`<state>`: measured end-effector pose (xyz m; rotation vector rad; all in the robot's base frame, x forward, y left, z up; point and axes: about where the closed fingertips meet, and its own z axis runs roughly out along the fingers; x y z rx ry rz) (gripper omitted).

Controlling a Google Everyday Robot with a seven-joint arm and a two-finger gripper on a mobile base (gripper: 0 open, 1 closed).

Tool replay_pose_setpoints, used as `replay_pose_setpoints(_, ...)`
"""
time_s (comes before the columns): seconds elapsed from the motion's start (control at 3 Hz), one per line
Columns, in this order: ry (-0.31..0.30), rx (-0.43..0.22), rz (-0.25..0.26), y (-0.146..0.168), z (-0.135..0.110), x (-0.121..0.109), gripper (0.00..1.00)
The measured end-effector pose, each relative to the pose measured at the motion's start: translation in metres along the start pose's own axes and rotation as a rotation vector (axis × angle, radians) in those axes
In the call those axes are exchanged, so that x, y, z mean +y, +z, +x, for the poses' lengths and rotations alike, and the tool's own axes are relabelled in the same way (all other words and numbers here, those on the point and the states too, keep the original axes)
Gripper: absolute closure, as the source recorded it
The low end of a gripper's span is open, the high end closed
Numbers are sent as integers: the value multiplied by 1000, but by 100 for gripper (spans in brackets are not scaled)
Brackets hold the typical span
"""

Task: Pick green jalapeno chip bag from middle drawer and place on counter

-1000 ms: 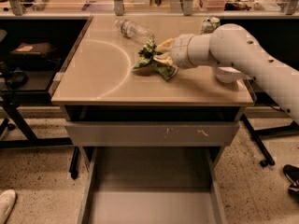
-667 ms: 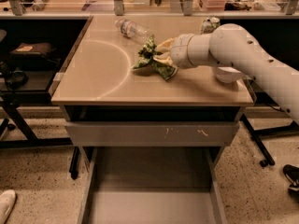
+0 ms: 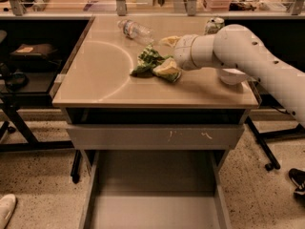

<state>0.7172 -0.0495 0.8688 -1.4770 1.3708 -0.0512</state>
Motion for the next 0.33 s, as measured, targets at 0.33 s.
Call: replay_pose_setpoints(0.33, 0, 0, 0, 0, 0, 0, 0)
